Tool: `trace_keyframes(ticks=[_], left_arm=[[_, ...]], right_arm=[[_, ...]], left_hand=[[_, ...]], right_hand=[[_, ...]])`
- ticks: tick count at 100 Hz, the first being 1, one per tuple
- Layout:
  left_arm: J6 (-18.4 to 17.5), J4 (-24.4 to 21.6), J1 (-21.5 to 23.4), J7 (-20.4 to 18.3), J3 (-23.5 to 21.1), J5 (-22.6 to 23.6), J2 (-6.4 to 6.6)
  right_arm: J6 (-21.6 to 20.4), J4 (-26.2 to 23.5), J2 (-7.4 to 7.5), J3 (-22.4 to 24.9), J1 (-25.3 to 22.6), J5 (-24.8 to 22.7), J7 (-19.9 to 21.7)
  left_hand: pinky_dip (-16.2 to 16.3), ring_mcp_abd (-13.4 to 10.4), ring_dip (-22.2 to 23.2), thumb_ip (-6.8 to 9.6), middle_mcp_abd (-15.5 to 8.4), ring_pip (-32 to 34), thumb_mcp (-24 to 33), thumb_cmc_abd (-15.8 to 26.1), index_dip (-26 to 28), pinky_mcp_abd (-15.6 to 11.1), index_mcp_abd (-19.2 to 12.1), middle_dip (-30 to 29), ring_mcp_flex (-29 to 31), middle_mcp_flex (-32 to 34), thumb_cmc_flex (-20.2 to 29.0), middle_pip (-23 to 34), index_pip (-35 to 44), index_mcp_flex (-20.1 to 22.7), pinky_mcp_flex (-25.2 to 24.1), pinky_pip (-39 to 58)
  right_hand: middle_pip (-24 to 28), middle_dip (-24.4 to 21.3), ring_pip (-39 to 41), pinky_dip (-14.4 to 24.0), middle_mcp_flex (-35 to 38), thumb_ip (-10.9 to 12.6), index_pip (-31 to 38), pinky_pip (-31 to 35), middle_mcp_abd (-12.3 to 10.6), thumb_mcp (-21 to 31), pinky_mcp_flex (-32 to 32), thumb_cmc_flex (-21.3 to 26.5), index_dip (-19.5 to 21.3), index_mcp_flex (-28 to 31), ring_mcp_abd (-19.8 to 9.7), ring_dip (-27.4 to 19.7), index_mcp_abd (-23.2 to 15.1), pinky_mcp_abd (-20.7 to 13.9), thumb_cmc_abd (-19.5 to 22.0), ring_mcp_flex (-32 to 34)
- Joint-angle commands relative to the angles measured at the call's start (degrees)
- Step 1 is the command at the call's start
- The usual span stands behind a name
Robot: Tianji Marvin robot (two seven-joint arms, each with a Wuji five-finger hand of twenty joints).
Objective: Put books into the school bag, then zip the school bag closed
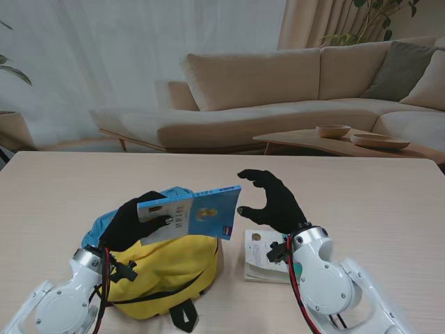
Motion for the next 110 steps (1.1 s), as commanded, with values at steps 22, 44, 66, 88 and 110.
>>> trace_keyframes(ticks=[22, 44, 66, 88, 110], left_arm=[[0.70, -1.40, -0.64, -5.03, 0.85, -5.53, 0.09], [2.24, -1.41, -1.90, -8.85, 2.08, -9.29, 0.67], [4.00, -1.23, -3.29, -12.32, 3.43, -13.79, 1.07], [4.45, -1.22, -3.60, -13.14, 3.72, -15.00, 1.15], [5.51, -1.81, -3.02, -13.91, 3.12, -14.29, 1.36]], right_arm=[[-2.73, 3.36, -1.41, -1.62, -1.01, 9.20, 0.93], [-6.47, 4.55, -2.05, -3.04, -1.26, 16.52, 0.82], [-10.08, 4.80, -2.84, -4.50, -1.96, 21.26, -1.09], [-9.77, 2.65, -3.15, -4.13, -3.28, 31.53, 0.73], [-5.59, 0.77, -3.17, -2.92, -4.10, 36.94, 2.63]], left_hand=[[2.41, -0.24, 0.96, 3.51, -4.34, 4.47, 6.14, 14.02, 12.19, 2.26, -10.00, 3.99, 2.20, 2.22, 10.68, 11.22, 22.07, 8.63, -0.32, 3.09], [2.57, -0.38, 0.96, 3.45, -4.52, 4.30, 5.94, 14.19, 12.22, 2.02, -10.03, 4.02, 1.97, 2.10, 10.68, 10.95, 22.03, 8.61, -0.65, 2.80], [2.61, -0.39, 0.91, 3.43, -4.58, 4.00, 5.92, 14.13, 12.20, 1.91, -10.23, 4.11, 1.73, 1.99, 10.69, 10.73, 21.88, 8.48, -0.92, 2.55], [2.28, 0.09, 0.50, 3.15, -4.60, 2.55, 5.95, 13.76, 11.97, 1.63, -10.28, 3.78, 0.96, 1.54, 10.68, 9.69, 21.31, 8.30, -2.03, 1.57], [-6.44, 0.87, -5.65, 0.57, -3.53, -12.82, 7.44, 6.40, 2.41, 0.08, -8.38, 1.38, -5.43, 0.04, 10.64, -4.89, 14.19, 3.46, -11.28, -6.47]], right_hand=[[1.38, 0.67, 1.61, 0.80, 1.40, 0.51, 1.37, 2.46, -0.26, -0.97, 1.95, -1.55, -1.20, -1.08, -0.43, 0.30, 1.26, -2.43, -1.04, 0.66], [1.24, 0.67, 2.48, 2.03, 6.31, 0.05, 3.43, 4.71, -0.48, 1.02, 5.36, -0.60, -1.59, 2.90, -0.40, 0.67, 0.56, -2.93, -2.27, 4.80], [0.32, 0.64, 5.09, 4.30, 19.19, 0.10, 7.46, 9.14, -0.53, 5.29, 13.58, 3.80, -1.35, 15.33, 0.69, 1.62, -1.85, -3.68, -1.22, 15.13], [-3.91, -0.91, 14.07, 7.23, 45.81, -6.87, 20.82, 18.45, 2.36, 9.47, 26.49, 21.48, -7.45, 41.54, 6.12, 3.45, -5.74, 0.18, 3.41, 33.89], [11.62, 11.53, 36.34, 15.85, 44.46, -7.08, 20.98, 33.22, 5.83, 10.98, 31.51, 24.04, 24.74, 48.89, 11.35, 8.00, -5.47, 4.32, 3.32, 36.99]])
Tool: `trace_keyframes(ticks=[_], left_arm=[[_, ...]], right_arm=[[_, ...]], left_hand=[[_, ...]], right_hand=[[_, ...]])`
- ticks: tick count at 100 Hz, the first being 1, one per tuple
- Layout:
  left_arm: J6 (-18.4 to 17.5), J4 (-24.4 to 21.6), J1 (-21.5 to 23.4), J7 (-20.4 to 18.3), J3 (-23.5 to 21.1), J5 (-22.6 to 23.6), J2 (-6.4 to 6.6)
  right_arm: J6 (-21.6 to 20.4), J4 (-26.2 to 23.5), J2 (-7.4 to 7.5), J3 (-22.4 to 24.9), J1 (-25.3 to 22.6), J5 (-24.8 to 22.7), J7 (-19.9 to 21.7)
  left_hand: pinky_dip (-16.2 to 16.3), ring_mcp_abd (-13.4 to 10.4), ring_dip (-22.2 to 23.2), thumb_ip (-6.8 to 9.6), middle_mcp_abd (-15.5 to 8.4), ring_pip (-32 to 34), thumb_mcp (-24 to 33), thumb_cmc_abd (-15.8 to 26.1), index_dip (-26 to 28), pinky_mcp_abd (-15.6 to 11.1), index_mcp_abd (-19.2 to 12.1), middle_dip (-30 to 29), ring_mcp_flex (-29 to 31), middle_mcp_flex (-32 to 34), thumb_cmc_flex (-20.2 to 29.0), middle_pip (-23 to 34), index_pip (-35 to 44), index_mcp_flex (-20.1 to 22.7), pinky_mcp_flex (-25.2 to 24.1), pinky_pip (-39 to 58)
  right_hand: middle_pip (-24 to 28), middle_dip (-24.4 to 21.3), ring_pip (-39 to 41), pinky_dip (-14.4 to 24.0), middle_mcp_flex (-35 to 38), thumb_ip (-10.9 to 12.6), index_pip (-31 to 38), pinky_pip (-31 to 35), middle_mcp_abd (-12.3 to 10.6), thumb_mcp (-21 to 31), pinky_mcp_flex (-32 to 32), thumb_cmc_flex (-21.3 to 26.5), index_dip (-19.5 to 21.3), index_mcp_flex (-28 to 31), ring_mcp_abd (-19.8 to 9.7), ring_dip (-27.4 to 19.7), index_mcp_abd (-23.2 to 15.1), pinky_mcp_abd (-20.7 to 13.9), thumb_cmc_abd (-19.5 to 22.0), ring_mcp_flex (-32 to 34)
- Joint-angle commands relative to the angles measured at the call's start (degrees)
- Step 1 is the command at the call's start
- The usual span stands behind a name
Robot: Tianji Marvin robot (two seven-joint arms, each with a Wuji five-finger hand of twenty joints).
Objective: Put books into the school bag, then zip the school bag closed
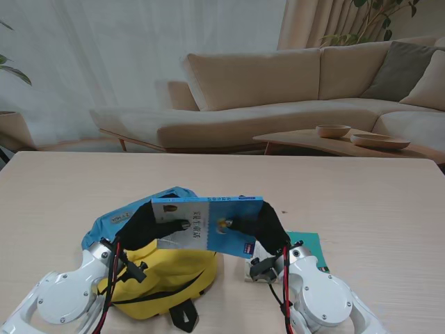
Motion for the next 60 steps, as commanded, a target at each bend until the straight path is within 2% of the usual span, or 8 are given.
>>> trace_keyframes(ticks=[1, 13, 18, 20, 25, 32, 46, 60], left_arm=[[0.30, -1.09, 0.38, -1.14, -0.23, 0.53, -0.15], [1.20, -1.54, 0.84, -2.28, -0.65, 1.27, 0.16], [1.83, -1.84, 1.12, -2.87, -0.97, 1.71, 0.30], [2.07, -1.92, 1.23, -3.12, -1.10, 1.86, 0.36], [2.62, -2.08, 1.46, -3.66, -1.38, 2.01, 0.47], [3.44, -2.40, 1.85, -4.06, -1.79, 2.28, 0.55], [1.66, -2.20, 2.52, -2.77, -2.75, 7.21, 0.66], [-0.22, -2.87, 4.33, -1.34, -4.67, 13.22, 0.83]], right_arm=[[1.13, -0.93, -0.60, -0.21, -0.90, 1.61, 1.30], [2.88, -1.92, -0.92, 0.60, -1.35, 5.11, 1.14], [3.37, -2.13, -1.08, 0.84, -1.35, 5.86, 0.81], [3.66, -2.19, -1.14, 0.94, -1.32, 6.05, 0.66], [4.33, -2.35, -1.31, 1.21, -1.24, 6.47, 0.15], [5.30, -2.65, -1.65, 1.61, -1.23, 6.74, -1.14], [5.88, -2.46, -2.11, 2.47, -0.90, 7.22, -2.79], [5.94, -2.19, -2.54, 3.43, -0.44, 8.12, -4.27]], left_hand=[[-4.30, 0.47, -3.12, 0.98, -4.11, -5.23, 7.47, 5.83, 0.02, -0.17, -8.16, 1.20, -2.85, 0.42, 10.65, -4.88, 13.77, 2.43, -4.15, -3.60], [-12.45, -1.65, -8.49, 0.72, -3.26, -16.51, 7.21, 2.53, -11.95, -1.66, -7.15, 1.04, -10.31, -3.13, 6.38, -22.29, 7.90, -5.10, -12.49, -8.71], [-14.29, -2.17, -9.64, 0.72, -2.30, -19.78, 8.62, 2.08, -17.20, -2.21, -5.49, -6.35, -13.03, -9.48, 0.13, -19.80, 5.06, -8.54, -14.90, -11.07], [-14.66, -2.28, -10.17, 0.97, -2.04, -21.29, 8.52, 2.15, -19.26, -2.44, -4.94, -15.13, -14.28, -13.04, -2.98, -17.12, 2.76, -9.62, -15.88, -12.31], [-15.25, -2.79, -11.39, 1.88, -1.67, -24.32, 9.32, 3.49, -22.97, -3.10, -4.14, -23.48, -16.75, -16.55, -10.35, -18.74, -2.31, -11.33, -17.94, -15.01], [-15.74, -3.01, -12.64, 3.70, -1.33, -27.56, 11.32, 5.67, -27.13, -3.58, -3.29, -26.78, -19.00, -18.66, -17.60, -22.25, -7.55, -12.89, -19.82, -18.63], [-16.52, -4.41, -14.32, 3.43, -1.48, -32.15, 9.15, 4.80, -32.33, -4.89, -3.28, -29.69, -21.90, -21.41, -23.76, -25.98, -12.33, -15.15, -22.43, -25.05], [-16.66, -4.74, -14.97, 2.70, -1.76, -34.28, 7.96, 3.55, -34.31, -5.39, -3.08, -30.31, -22.97, -21.65, -26.41, -26.91, -14.36, -15.42, -23.61, -28.41]], right_hand=[[10.42, 6.41, 12.16, 3.38, 1.70, 0.51, 12.76, 5.70, 2.15, 5.65, 2.14, 6.49, 13.25, 13.71, 2.62, 4.12, -3.99, 0.83, 5.11, 4.68], [11.98, 8.27, 14.53, 4.27, 0.73, 0.38, 13.19, 7.38, 3.03, 5.97, 3.44, 6.86, 15.61, 13.63, 3.26, 5.02, -3.16, 0.99, 5.17, 5.04], [12.22, 8.53, 15.02, 4.39, 0.57, 0.30, 13.14, 7.67, 3.20, 6.12, 4.00, 6.89, 15.93, 13.66, 3.24, 5.25, -2.97, 1.06, 5.13, 5.41], [12.32, 8.60, 15.14, 4.43, 0.57, 0.31, 13.10, 7.82, 3.27, 6.21, 4.31, 6.97, 16.02, 13.67, 3.28, 5.32, -2.96, 1.15, 5.07, 5.49], [12.50, 8.64, 15.42, 4.49, 0.59, 0.27, 13.03, 8.02, 3.44, 6.40, 4.75, 7.00, 16.25, 13.79, 3.56, 5.52, -2.86, 1.29, 4.83, 5.73], [12.81, 8.66, 15.74, 4.58, 0.68, 0.25, 12.98, 8.29, 3.62, 6.70, 5.14, 7.08, 16.49, 13.99, 3.70, 5.70, -2.65, 1.50, 4.59, 5.94], [13.42, 8.78, 16.29, 4.67, 0.61, 0.20, 13.07, 8.67, 3.88, 7.07, 5.70, 7.14, 16.99, 14.17, 3.77, 6.01, -2.54, 1.60, 4.34, 6.29], [14.02, 8.84, 16.83, 4.74, 0.64, 0.17, 13.28, 9.00, 3.96, 7.33, 6.09, 7.20, 17.67, 14.27, 3.62, 6.31, -2.48, 1.73, 4.09, 6.83]])
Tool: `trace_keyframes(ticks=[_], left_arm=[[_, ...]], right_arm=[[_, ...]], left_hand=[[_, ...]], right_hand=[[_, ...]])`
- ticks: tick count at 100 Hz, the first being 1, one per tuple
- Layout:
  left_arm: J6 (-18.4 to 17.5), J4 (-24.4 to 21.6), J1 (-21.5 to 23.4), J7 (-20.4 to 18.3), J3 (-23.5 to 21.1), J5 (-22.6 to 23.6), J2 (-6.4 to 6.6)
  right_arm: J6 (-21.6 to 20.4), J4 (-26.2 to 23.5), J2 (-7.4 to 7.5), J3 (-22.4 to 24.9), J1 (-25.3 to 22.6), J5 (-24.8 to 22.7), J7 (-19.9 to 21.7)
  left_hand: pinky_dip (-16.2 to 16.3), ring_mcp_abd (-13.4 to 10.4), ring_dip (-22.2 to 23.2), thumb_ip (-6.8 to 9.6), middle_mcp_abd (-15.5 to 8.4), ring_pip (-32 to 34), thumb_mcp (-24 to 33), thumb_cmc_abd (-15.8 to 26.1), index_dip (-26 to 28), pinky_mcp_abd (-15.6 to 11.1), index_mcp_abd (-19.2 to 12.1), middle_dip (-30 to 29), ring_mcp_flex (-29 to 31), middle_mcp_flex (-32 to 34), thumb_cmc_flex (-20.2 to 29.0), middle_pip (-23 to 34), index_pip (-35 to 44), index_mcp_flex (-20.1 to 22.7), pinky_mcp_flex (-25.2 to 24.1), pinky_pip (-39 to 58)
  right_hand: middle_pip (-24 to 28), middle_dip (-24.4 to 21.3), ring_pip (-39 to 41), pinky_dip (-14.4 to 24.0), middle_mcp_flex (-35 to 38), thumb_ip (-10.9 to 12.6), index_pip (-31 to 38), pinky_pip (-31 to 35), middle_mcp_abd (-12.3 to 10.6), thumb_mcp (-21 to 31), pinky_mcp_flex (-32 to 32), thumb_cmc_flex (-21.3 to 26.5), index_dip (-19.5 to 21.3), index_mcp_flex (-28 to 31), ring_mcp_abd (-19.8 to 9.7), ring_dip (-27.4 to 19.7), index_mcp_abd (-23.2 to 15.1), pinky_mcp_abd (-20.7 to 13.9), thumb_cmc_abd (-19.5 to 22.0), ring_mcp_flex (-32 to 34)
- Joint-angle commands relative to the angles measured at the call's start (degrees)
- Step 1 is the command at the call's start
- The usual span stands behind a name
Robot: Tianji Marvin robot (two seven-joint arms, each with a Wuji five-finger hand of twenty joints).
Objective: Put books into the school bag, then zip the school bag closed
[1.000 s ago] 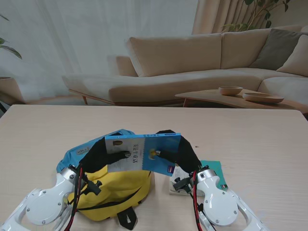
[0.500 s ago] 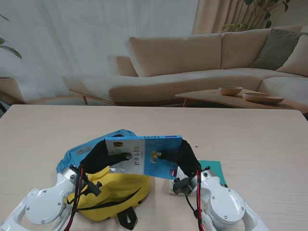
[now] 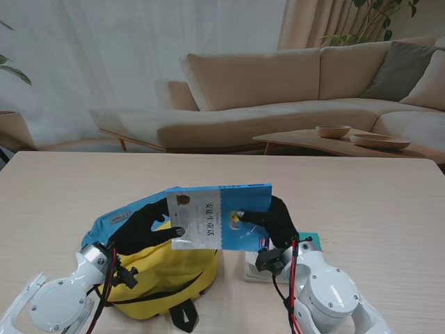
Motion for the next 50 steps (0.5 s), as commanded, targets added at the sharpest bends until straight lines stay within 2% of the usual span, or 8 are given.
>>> trace_keyframes(ticks=[1, 7, 17, 30, 50], left_arm=[[0.39, -1.01, 1.75, -1.23, -1.16, -1.57, 0.18], [0.06, -1.56, 2.74, -0.80, -2.18, 0.87, 0.23], [0.90, -2.97, 4.46, 0.11, -3.69, 5.58, 0.24], [3.28, -5.99, 6.51, -4.35, -6.25, 12.37, 1.36], [5.28, -8.73, 8.30, -9.55, -7.29, 23.52, 2.61]], right_arm=[[-0.26, -0.19, -0.75, 0.42, 0.32, 0.13, 0.06], [-0.21, 0.03, -0.85, 0.86, 0.60, 0.20, -0.28], [0.04, 0.37, -1.08, 1.74, 0.81, 0.01, -1.24], [0.15, 1.02, -1.23, 3.07, 0.83, 0.91, -1.55], [-0.26, 1.83, -1.38, 4.78, 0.92, 1.85, -1.88]], left_hand=[[-1.01, -1.44, -0.89, 0.75, -0.45, -1.27, -1.43, -0.70, -1.18, -1.62, -0.53, -1.07, -0.99, -2.09, -2.85, -1.19, -0.77, -2.13, -1.59, -2.22], [-0.96, -1.84, -1.02, 0.63, -0.77, -2.07, -2.17, -0.49, -1.74, -1.96, -0.45, -1.22, -1.19, -2.32, -3.06, -1.77, -1.54, -2.42, -1.77, -3.49], [-0.47, -1.24, -1.03, 0.58, -0.05, -2.76, -2.48, -1.34, -2.06, -1.58, -0.07, -1.22, -0.52, -0.83, -2.85, -2.23, -1.80, -0.85, -1.73, -4.56], [-0.08, -2.60, -0.68, 0.68, -1.06, -3.25, -4.12, 0.11, -1.96, -3.03, -0.32, -0.51, -1.38, -1.39, -2.35, -2.06, -2.18, -1.09, -2.05, -6.37], [0.65, -3.57, -0.21, 0.84, -2.28, -2.76, -5.73, 0.80, -1.41, -3.87, -0.56, 0.23, -1.25, -1.14, -2.61, -1.27, -2.23, -0.95, -1.88, -6.36]], right_hand=[[4.37, 2.13, 6.65, 0.91, 1.84, 0.21, 13.98, 3.06, -0.78, 6.56, 1.38, 6.39, 9.86, 11.98, -1.07, 2.49, -7.15, 0.12, 6.96, 5.95], [4.50, 2.09, 6.69, 0.90, 1.82, 0.19, 14.00, 3.11, -0.73, 6.67, 1.47, 6.39, 10.13, 12.07, -0.89, 2.55, -7.08, 0.11, 6.89, 5.88], [4.60, 2.05, 6.70, 0.88, 1.72, 0.17, 13.94, 3.14, -0.70, 6.71, 1.60, 6.39, 10.36, 12.07, -0.96, 2.57, -7.14, 0.19, 6.88, 6.06], [4.75, 2.02, 6.64, 0.85, 1.66, 0.18, 13.89, 3.12, -0.60, 6.80, 1.55, 6.44, 10.65, 12.12, -0.87, 2.58, -7.02, 0.29, 6.80, 5.94], [4.94, 1.93, 6.68, 0.85, 1.62, 0.18, 13.82, 3.18, -0.57, 6.96, 1.51, 6.45, 11.16, 12.36, -0.82, 2.62, -7.05, 0.38, 6.66, 5.97]])
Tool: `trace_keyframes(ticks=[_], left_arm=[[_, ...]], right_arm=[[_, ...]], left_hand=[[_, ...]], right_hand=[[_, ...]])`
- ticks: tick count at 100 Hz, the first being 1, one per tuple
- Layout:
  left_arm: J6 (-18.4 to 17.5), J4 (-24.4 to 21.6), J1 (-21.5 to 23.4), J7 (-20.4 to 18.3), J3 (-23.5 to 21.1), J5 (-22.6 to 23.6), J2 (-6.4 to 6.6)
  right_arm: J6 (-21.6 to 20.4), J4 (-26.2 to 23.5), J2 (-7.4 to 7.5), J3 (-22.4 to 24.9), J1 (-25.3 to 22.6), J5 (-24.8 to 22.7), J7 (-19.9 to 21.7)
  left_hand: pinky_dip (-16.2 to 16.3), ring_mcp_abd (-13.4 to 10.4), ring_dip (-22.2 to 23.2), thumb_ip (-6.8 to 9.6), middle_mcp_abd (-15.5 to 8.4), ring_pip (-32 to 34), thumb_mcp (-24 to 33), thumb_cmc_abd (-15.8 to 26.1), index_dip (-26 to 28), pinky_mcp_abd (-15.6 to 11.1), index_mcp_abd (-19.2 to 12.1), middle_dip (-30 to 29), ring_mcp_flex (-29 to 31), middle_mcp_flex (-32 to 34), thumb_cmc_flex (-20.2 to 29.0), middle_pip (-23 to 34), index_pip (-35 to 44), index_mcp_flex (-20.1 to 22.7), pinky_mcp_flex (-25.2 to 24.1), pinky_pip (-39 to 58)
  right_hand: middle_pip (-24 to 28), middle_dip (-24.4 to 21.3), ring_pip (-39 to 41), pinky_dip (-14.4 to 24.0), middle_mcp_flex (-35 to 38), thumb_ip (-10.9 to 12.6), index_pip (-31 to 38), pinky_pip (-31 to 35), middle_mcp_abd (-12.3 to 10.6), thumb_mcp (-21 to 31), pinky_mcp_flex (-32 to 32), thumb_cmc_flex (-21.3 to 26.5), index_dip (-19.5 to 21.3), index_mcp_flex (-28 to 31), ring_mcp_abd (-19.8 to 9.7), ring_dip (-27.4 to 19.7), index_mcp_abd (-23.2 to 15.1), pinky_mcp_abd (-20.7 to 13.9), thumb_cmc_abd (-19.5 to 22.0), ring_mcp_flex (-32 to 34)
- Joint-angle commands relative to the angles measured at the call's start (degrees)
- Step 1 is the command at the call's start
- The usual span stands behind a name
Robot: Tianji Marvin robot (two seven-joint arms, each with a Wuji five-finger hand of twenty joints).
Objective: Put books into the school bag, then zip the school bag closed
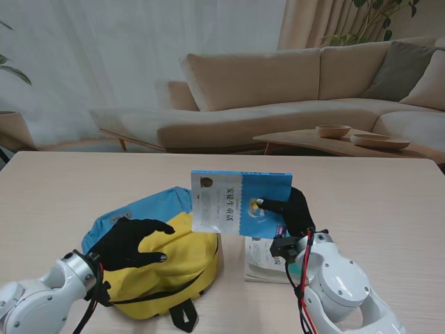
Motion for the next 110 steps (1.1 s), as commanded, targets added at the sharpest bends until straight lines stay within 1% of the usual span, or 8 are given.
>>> trace_keyframes(ticks=[1, 28, 43, 52, 57, 66, 75, 110], left_arm=[[1.16, -1.06, 1.12, -3.03, -0.09, -0.75, 0.46], [4.06, -1.90, 0.95, -9.83, 2.13, 7.39, 1.66], [5.19, -1.70, 0.54, -11.32, 3.51, 11.87, 1.89], [6.06, -1.03, 0.28, -9.82, 4.28, 13.01, 1.66], [6.20, -0.70, 0.21, -8.97, 4.35, 12.33, 1.56], [6.28, 0.24, 0.00, -5.88, 4.58, 10.09, 1.17], [5.90, 0.73, -0.12, -3.94, 4.48, 8.40, 0.88], [3.80, 1.47, -0.47, 4.71, 2.90, 5.94, -0.54]], right_arm=[[-0.41, 0.11, -0.51, 0.37, -0.02, 0.01, 0.50], [-0.51, -0.11, -0.55, 1.10, -0.42, 0.93, 0.44], [-0.47, -0.16, -0.50, 1.21, -0.49, 1.09, 0.64], [-0.32, -0.34, -0.50, 1.30, -0.64, 1.27, 0.67], [-0.24, -0.44, -0.44, 1.42, -0.76, 1.44, 0.93], [0.11, -0.50, -0.31, 1.68, -0.85, 1.59, 1.60], [0.45, -0.69, -0.27, 1.90, -0.98, 1.78, 1.81], [2.28, -2.33, 0.56, 3.78, -2.65, 1.74, 5.31]], left_hand=[[0.69, -1.69, 0.17, 0.84, -1.43, -0.60, -2.06, 0.79, 0.28, -1.56, -0.50, 0.87, -1.71, -0.56, -1.64, 0.14, -0.33, -0.50, -1.20, -1.50], [1.64, -3.05, 0.52, 1.12, -3.20, -0.29, -4.65, 0.94, 1.31, -2.99, -0.95, 1.84, -2.52, -2.32, -1.43, 1.00, -0.89, -1.50, -1.50, -2.04], [2.37, -3.43, 1.12, 1.66, -3.50, 1.10, -1.33, 1.41, 2.88, -3.26, -1.47, 2.93, -1.39, -0.31, 1.91, 2.95, 1.18, 0.31, -0.62, -0.88], [2.72, -2.99, 2.02, 0.90, -3.05, 3.64, 0.24, 2.92, 4.77, -2.70, -2.54, 3.52, 0.96, 2.53, 8.03, 4.68, 4.16, 4.24, 0.67, 1.94], [1.63, -2.74, 2.16, 0.15, -2.98, 4.93, -6.18, 3.20, 6.22, -2.55, -4.02, 3.70, 1.62, 3.41, 16.01, 5.32, 5.21, 6.32, 0.93, 3.71], [1.18, -1.83, 3.01, 1.23, -2.14, 7.84, -13.67, 3.87, 6.52, -1.77, -6.49, 4.79, 4.52, 7.57, 26.57, 7.37, 9.84, 12.04, 2.44, 6.74], [0.83, -0.90, 3.71, 1.10, -2.38, 10.78, -16.46, 5.75, 7.76, -0.92, -8.09, 16.76, 7.15, 14.30, 31.76, 5.46, 13.75, 17.87, 3.75, 9.75], [2.50, 1.97, 8.43, 1.32, -0.11, 22.52, -17.49, 5.83, 14.86, 0.92, -9.65, 24.86, 13.75, 23.30, 33.40, 13.90, 20.43, 21.04, 8.35, 19.88]], right_hand=[[3.63, 1.60, 5.98, 0.82, 1.61, 0.24, 13.82, 3.03, -0.58, 6.94, 1.38, 6.42, 9.19, 12.32, -0.83, 2.37, -7.19, 0.09, 7.26, 5.43], [3.78, 1.51, 5.90, 0.80, 1.61, 0.26, 13.71, 3.02, -0.57, 7.06, 1.26, 6.46, 9.72, 12.51, -0.72, 2.25, -7.11, 0.06, 7.13, 5.26], [3.86, 1.46, 6.00, 0.82, 1.60, 0.25, 13.62, 3.08, -0.58, 7.09, 1.30, 6.47, 10.08, 12.59, -0.73, 2.16, -7.10, 0.16, 7.11, 5.38], [3.87, 1.42, 6.03, 0.83, 1.61, 0.26, 13.55, 3.09, -0.54, 7.09, 1.23, 6.46, 10.21, 12.58, -0.70, 2.14, -7.10, 0.14, 7.11, 5.36], [3.77, 1.25, 5.98, 0.85, 1.69, 0.32, 13.37, 3.12, -0.56, 7.13, 1.15, 6.47, 10.24, 12.62, -0.61, 2.07, -7.12, 0.09, 6.97, 5.34], [3.43, 0.80, 5.83, 0.87, 1.80, 0.39, 12.98, 3.17, -0.43, 7.15, 1.22, 6.41, 10.18, 12.72, -0.45, 1.90, -7.15, 0.16, 6.87, 5.28], [3.30, 0.54, 5.67, 0.87, 1.83, 0.44, 12.72, 3.15, -0.33, 7.14, 1.22, 6.40, 10.11, 12.79, -0.38, 1.76, -7.08, 0.22, 6.80, 5.38], [3.09, -0.10, 5.55, 0.95, 1.85, 0.58, 11.98, 3.34, 0.00, 7.05, 1.55, 6.38, 9.66, 12.49, 0.06, 1.72, -6.95, 0.36, 6.91, 5.59]])
